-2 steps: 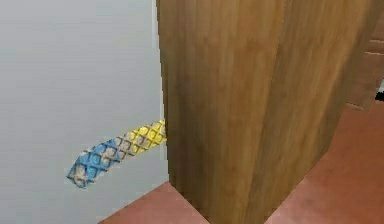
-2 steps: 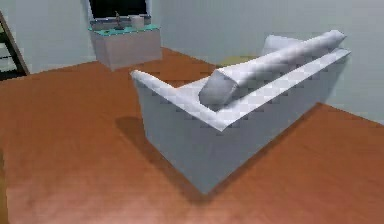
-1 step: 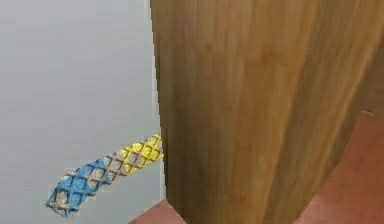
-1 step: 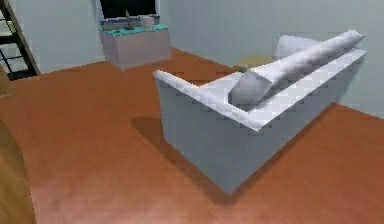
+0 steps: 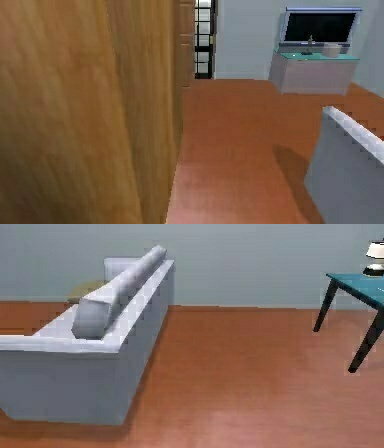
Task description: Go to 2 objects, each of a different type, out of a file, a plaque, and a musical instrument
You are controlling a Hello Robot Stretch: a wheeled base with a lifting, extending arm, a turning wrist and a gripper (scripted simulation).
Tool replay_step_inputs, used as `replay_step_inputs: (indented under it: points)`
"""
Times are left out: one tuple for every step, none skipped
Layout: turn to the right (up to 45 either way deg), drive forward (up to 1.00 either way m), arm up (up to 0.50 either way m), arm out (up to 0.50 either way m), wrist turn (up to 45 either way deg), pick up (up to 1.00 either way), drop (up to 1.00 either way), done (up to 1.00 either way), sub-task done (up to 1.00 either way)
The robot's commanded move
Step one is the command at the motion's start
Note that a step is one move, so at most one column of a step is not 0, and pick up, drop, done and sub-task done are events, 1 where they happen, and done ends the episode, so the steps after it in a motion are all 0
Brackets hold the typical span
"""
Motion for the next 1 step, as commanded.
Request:
replay_step_inputs:
  points:
    - [36.0,0.0,0.0,0.0,0.0,0.0,0.0,0.0,0.0]
